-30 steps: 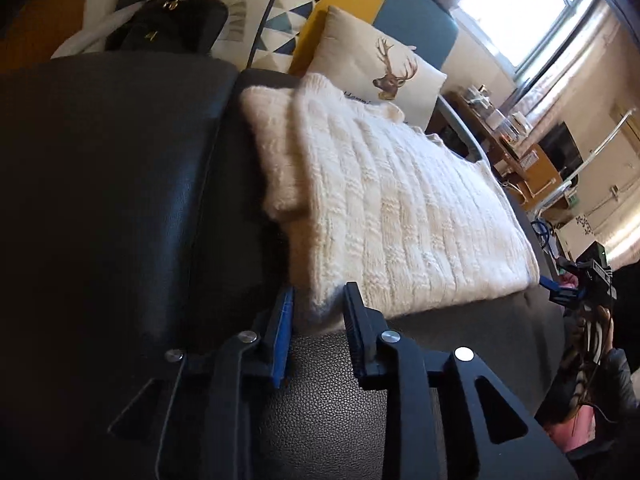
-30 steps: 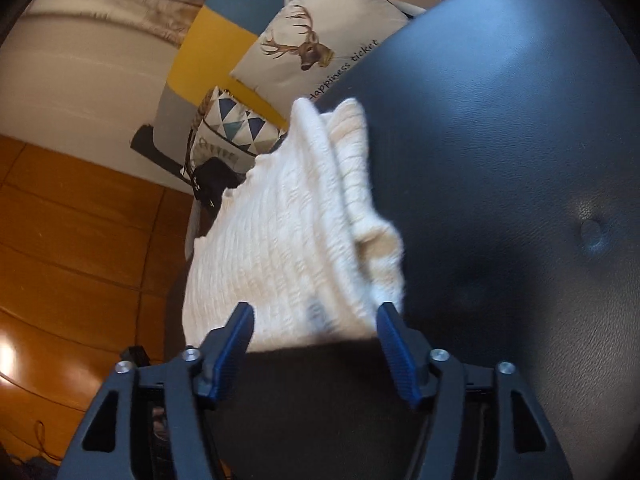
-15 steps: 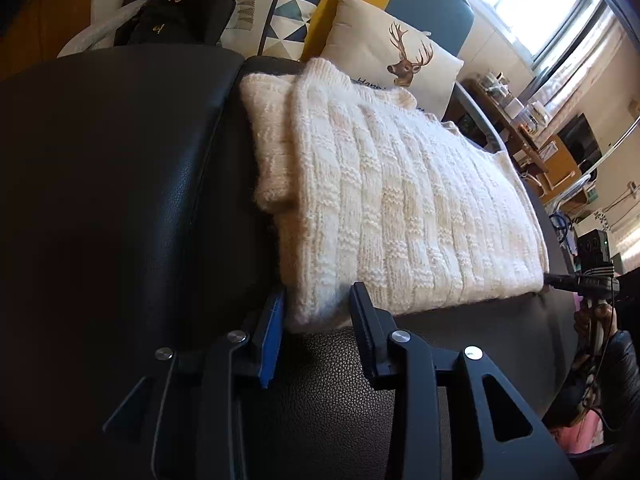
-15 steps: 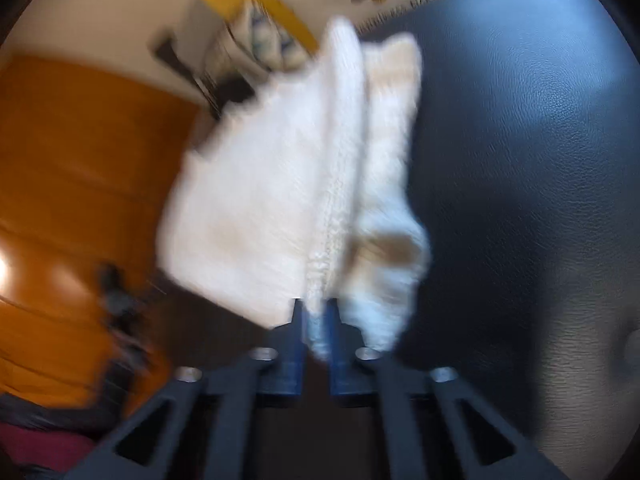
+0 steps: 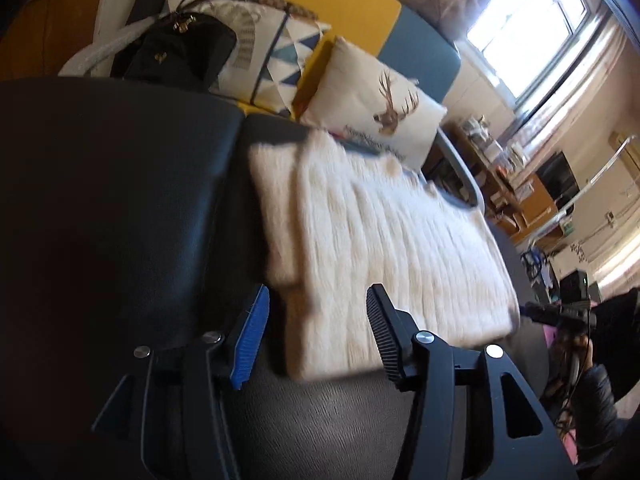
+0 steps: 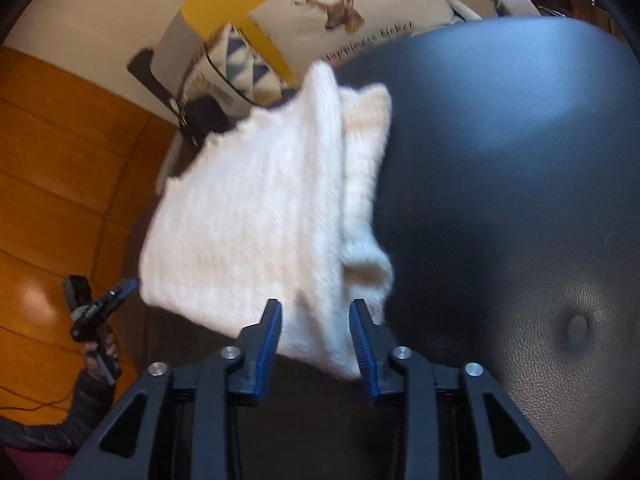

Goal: Fold clothes

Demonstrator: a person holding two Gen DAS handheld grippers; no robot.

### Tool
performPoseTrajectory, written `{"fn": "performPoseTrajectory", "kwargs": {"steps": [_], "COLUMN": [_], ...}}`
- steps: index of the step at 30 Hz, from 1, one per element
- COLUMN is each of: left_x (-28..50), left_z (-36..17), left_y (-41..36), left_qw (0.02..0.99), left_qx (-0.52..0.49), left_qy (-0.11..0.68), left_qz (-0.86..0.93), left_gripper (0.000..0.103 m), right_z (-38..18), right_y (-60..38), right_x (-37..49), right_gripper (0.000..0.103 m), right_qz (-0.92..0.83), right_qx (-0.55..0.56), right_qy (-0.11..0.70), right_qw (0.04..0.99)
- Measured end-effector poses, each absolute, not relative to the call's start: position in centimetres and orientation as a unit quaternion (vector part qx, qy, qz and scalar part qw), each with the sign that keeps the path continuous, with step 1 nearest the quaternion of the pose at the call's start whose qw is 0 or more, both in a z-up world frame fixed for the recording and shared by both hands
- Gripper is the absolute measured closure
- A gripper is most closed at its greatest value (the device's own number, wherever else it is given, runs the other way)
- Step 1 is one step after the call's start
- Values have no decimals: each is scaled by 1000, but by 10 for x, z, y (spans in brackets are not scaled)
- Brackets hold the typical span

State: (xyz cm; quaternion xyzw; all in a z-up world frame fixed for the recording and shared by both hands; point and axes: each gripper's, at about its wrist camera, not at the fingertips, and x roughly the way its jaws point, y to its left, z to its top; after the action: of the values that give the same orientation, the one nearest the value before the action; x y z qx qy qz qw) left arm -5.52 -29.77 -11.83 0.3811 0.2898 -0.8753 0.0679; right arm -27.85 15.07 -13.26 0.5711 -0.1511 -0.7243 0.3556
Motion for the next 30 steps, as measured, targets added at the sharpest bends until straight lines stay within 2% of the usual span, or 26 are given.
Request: {"fn": "performPoseTrajectory", "kwargs": {"steps": [1,12,18,24,25,27,28,30], "left_x": [-61,-138,-154,-162,-162,-164,-165,-166], "left_z": [-118,-141,-154,-162,-162,-161,-160,-158], "left_y": [-305,-341,-339,-336,-334,-328,-326,-322], "left_qw": [68,42,21,12,14,23,24,32], "left_qx": [380,430,447,451,451,454,454,455], "left_qy": [291,291,294,296,293,269,266,255], "left_qz": [-875,-853,-845,-842,-843,-849,-850,-852], "left_gripper": [49,48,48,43,45,68,73,75], "right_z": [-130,-132,-134,-144,-146,-151,-153,-156], "right_y": [149,125,137,169,175,183,186,190], "right_x": [-279,-302,-313,-329,-332,-339,-343,-350], "right_gripper": [58,48,43,40,40,40,40,40], "right_qz": [-730,-736,-721,-697,-696,-693,-691,-690], "right_qx": [567,571,569,565,563,561,561,561], "right_qy": [-153,-160,-205,-279,-290,-309,-317,-324], "right_qw": [350,327,337,342,338,331,327,322]}}
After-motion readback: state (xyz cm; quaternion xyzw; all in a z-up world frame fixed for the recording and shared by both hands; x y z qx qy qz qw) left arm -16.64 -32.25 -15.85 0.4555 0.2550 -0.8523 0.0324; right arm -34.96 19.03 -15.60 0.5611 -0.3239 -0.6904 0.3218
